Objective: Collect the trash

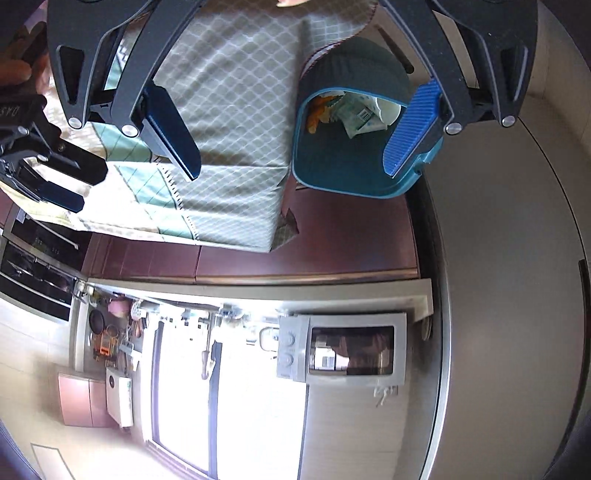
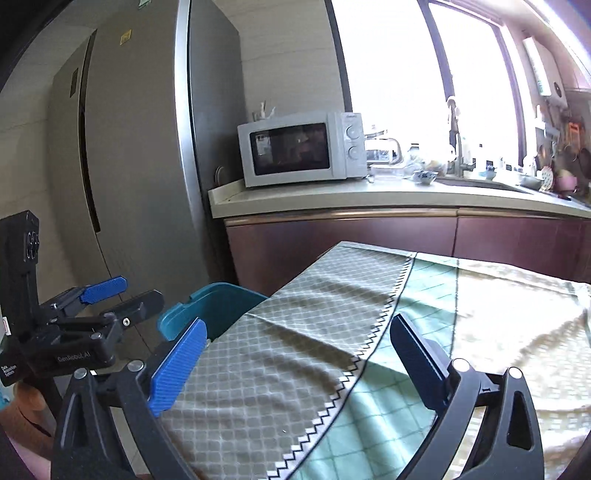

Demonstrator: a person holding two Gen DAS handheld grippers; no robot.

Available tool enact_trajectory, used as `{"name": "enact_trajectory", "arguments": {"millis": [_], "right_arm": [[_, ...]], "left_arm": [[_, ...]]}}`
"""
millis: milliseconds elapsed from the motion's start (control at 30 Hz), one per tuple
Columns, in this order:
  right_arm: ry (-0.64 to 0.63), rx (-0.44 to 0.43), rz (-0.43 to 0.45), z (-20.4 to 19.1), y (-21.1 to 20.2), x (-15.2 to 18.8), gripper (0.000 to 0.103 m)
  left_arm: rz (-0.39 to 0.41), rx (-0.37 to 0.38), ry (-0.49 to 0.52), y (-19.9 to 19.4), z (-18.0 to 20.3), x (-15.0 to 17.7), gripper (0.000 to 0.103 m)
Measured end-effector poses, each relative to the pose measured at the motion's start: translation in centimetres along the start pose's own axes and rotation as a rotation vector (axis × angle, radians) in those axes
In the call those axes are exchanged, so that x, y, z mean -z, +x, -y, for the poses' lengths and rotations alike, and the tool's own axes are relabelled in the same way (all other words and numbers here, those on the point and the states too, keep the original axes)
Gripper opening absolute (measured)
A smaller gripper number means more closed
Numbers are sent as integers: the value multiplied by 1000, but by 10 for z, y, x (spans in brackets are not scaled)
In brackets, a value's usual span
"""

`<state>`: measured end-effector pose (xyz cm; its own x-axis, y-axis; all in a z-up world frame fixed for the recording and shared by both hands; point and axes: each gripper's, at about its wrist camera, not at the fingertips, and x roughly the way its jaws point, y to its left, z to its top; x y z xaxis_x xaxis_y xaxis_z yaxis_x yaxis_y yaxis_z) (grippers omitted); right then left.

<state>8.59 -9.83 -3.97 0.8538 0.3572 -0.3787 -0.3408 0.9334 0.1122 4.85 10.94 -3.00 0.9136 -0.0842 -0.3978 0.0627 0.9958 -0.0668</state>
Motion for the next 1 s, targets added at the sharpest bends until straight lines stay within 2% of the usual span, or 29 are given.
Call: {"name": "enact_trajectory", "arguments": {"millis": [200,467,1000], "right_arm": [[1,145,97,18,-43,9,96],[36,263,177,39,-81,24,96],[72,326,210,48,-107,35,96]], "left_arm": [[45,20,-11,-23,25,-2,97],[82,29,29,-41,59,-1,97],[126,9,45,-60,79,0,97]]}}
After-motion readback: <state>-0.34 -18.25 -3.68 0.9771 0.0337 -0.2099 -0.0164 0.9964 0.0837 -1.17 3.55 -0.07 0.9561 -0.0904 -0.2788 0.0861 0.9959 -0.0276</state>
